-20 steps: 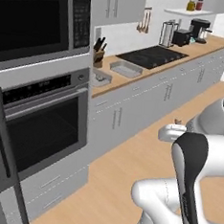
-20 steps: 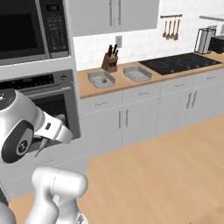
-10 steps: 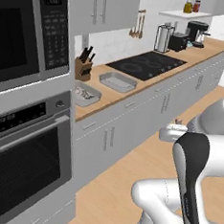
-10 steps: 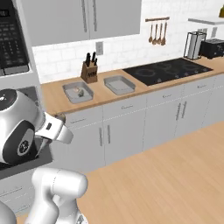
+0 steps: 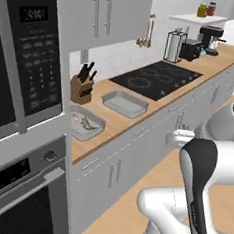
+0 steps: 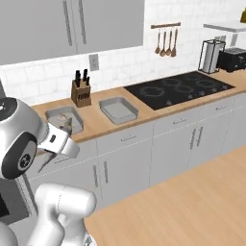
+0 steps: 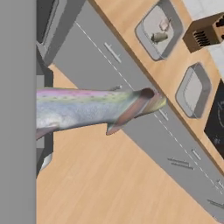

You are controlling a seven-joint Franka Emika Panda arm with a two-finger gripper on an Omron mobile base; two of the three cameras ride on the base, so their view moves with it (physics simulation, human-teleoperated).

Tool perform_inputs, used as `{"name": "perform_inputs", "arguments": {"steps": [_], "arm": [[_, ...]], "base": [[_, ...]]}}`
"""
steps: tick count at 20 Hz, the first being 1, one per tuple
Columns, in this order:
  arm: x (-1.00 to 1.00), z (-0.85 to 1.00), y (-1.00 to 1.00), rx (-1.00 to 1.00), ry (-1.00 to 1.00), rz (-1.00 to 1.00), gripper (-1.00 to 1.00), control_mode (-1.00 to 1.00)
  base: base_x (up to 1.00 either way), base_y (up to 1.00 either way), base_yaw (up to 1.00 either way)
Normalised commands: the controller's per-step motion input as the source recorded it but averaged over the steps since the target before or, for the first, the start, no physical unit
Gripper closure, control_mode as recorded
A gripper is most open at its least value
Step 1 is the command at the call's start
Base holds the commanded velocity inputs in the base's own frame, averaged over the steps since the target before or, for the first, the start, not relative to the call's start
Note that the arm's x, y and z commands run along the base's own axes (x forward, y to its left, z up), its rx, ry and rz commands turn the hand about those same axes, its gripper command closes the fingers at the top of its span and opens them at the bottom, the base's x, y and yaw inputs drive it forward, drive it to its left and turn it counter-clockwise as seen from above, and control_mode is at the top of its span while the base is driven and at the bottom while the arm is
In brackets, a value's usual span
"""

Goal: Place one garlic and one fish in each tupperware on the nearby counter, to pack two identical lunches.

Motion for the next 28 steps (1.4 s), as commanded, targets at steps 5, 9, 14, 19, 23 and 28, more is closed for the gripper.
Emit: {"name": "perform_inputs", "arguments": {"steps": [5, 9, 14, 19, 23, 28], "arm": [[0.0, 0.0, 0.0, 0.0, 0.0, 0.0, 1.0, 1.0], [0.0, 0.0, 0.0, 0.0, 0.0, 0.0, 1.0, 1.0], [0.0, 0.0, 0.0, 0.0, 0.0, 0.0, 1.0, 1.0], [0.0, 0.0, 0.0, 0.0, 0.0, 0.0, 1.0, 1.0], [0.0, 0.0, 0.0, 0.0, 0.0, 0.0, 1.0, 1.0], [0.0, 0.0, 0.0, 0.0, 0.0, 0.0, 1.0, 1.0]], "base": [[1.0, -0.61, 0.16], [0.96, -0.95, 0.44], [0.97, -0.89, 0.45], [0.92, -0.41, 0.57], [0.27, 0.01, 0.32], [0.31, 0.12, 0.22]]}}
